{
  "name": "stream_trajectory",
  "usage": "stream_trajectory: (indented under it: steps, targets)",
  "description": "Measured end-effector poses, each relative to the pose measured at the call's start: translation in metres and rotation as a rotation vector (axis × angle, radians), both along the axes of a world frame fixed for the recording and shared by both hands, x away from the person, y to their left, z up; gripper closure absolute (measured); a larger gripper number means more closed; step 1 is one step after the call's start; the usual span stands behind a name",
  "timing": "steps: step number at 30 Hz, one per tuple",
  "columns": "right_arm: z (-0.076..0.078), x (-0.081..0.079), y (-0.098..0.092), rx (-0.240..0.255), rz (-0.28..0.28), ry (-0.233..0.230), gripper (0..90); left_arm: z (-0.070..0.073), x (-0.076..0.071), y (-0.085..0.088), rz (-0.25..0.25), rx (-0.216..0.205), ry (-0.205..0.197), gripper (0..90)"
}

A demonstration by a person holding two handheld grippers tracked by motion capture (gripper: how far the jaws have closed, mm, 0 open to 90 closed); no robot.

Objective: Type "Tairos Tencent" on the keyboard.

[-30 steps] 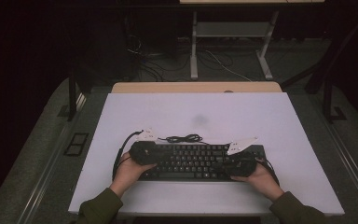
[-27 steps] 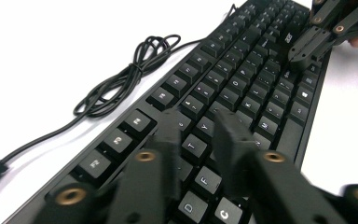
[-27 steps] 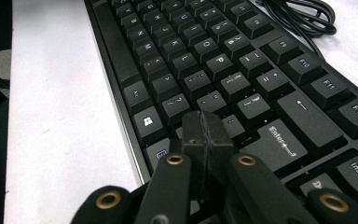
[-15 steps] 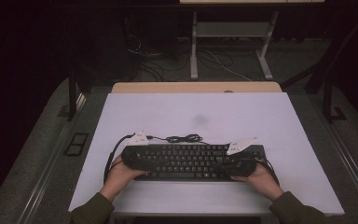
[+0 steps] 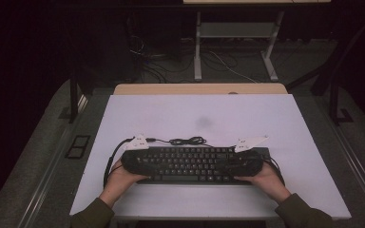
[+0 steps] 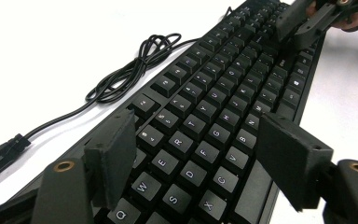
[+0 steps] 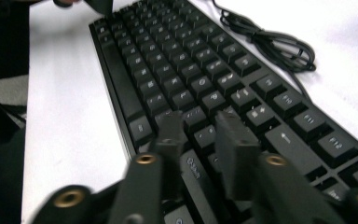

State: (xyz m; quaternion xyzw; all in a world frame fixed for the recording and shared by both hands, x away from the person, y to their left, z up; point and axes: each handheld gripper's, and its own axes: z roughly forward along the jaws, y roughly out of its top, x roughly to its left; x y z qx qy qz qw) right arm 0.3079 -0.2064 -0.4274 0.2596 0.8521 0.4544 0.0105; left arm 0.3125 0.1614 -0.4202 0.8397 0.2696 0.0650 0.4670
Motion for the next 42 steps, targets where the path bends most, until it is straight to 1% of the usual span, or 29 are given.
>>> stream_trajectory:
  steps: [4,7,10,13,16,18,20,26,27,32,36,42]
  targets:
    - [0.003,0.004,0.0,0.034,-0.018,0.006,52.4,0.0,-0.001,0.0,0.002,-0.003,-0.003,27.3]
    - [0.005,0.007,0.002,0.05,-0.027,0.005,45.6,0.0,-0.001,0.0,0.005,-0.005,-0.005,27.0]
    - [0.007,0.01,0.004,0.065,-0.028,0.007,38.4,-0.001,-0.001,0.0,0.005,-0.005,0.001,26.6]
    - [0.009,0.013,0.006,0.08,-0.05,-0.003,30.6,-0.001,-0.001,0.0,0.008,-0.006,0.003,26.1]
    - [0.01,0.016,0.01,0.101,-0.065,-0.001,26.7,-0.001,0.0,0.0,0.009,-0.006,0.002,25.9]
    - [0.01,0.018,0.012,0.111,-0.063,-0.008,22.6,-0.001,0.0,0.0,0.012,-0.007,0.002,25.8]
    - [0.011,0.02,0.014,0.122,-0.073,-0.027,18.0,-0.001,0.0,0.0,0.012,-0.008,0.002,25.7]
    - [0.011,0.022,0.018,0.143,-0.097,-0.062,16.6,-0.002,0.0,0.0,0.01,-0.007,0.001,25.5]
    - [0.01,0.022,0.018,0.152,-0.102,-0.059,16.6,-0.001,0.0,0.001,0.009,-0.006,0.0,25.5]
    - [0.008,0.023,0.018,0.154,-0.104,-0.058,16.6,-0.001,0.0,0.006,0.018,-0.008,0.001,25.8]
    - [0.007,0.022,0.019,0.148,-0.099,-0.056,16.6,-0.001,-0.001,0.013,0.035,-0.013,-0.01,26.4]
    - [0.005,0.022,0.021,0.144,-0.086,-0.054,16.6,-0.002,-0.005,0.023,0.051,-0.02,-0.012,28.2]
